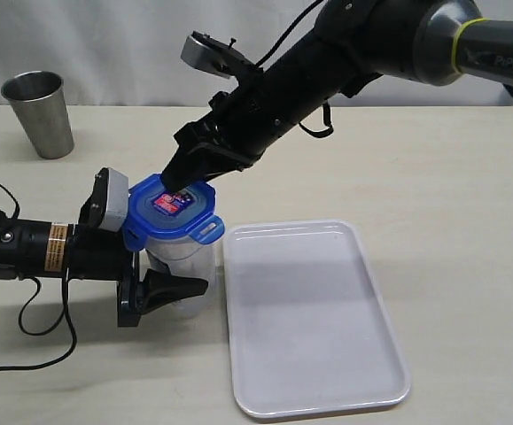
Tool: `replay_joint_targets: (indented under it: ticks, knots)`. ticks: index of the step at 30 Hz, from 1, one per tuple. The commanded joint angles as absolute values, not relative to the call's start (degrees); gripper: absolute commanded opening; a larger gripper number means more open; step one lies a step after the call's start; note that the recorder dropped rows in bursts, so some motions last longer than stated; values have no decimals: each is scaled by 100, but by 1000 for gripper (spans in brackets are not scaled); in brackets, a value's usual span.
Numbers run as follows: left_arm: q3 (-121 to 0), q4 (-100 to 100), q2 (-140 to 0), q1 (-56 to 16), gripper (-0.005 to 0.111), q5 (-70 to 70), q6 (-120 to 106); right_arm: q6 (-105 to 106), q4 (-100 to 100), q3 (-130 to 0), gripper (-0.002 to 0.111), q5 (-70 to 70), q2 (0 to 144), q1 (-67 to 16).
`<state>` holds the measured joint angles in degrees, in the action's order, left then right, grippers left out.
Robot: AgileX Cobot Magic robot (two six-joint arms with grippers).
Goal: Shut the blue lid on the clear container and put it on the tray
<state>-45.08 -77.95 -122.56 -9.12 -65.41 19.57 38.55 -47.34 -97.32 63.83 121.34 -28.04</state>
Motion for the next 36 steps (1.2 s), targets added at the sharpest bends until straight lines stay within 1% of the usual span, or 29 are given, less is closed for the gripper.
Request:
replay_joint_targets:
  ticks: [1, 4, 7, 10, 11, 12, 14, 16, 18, 20, 22, 23, 25, 32, 36]
  knots:
    - [-4541, -7554, -12281, -1001, 0, -6197, 1991, 4028, -3715, -9289, 39, 6996, 12651, -3067]
    - [-4541, -7554, -12281, -1001, 0, -6197, 2001, 3961, -3358, -9322, 39, 6996, 12564, -3042]
    - [-4541, -7540, -12281, -1001, 0, -6124, 2136, 3996, -3417, -9391, 39, 6996, 12362, -2905]
    - [-4541, -7495, -12281, -1001, 0, -5996, 2139, 3959, -3576, -9727, 39, 6996, 12084, -2605]
    - [-4541, -7481, -12281, -1001, 0, -5968, 2149, 3959, -3677, -9820, 41, 6996, 12015, -2537]
    - [-4541, -7453, -12281, -1001, 0, -5908, 2204, 3969, -3904, -9986, 48, 6996, 11894, -2451]
    - [-4541, -7415, -12281, -1001, 0, -5843, 2257, 3982, -3979, -10243, 58, 6996, 11716, -2412]
    - [-4541, -7415, -12281, -1001, 0, -5844, 2232, 3982, -3955, -10506, 59, 6996, 11567, -2412]
    - [-4541, -7415, -12281, -1001, 0, -5844, 2139, 4067, -3946, -10665, 59, 6996, 11394, -2546]
    - [-4541, -7415, -12281, -1001, 0, -5844, 2099, 4349, -3769, -10644, 57, 6996, 11244, -2857]
    - [-4541, -7415, -12281, -1001, 0, -5844, 2099, 4205, -2762, -10644, 56, 6996, 11218, -3402]
    - [-4541, -7415, -12281, -1001, 0, -5844, 2099, 3851, -1888, -10525, 56, 6735, 11218, -3786]
    - [-4541, -7415, -12281, -1001, 0, -5844, 2099, 3380, -919, -10323, 56, 6289, 11218, -4269]
    - [-4541, -7242, -12281, -1001, 0, -5855, 2099, 2566, -244, -9919, 56, 5701, 11218, -4860]
    - [-4541, -7185, -12281, -1001, 0, -5855, 2110, 2141, 197, -9801, 56, 5605, 11218, -5072]
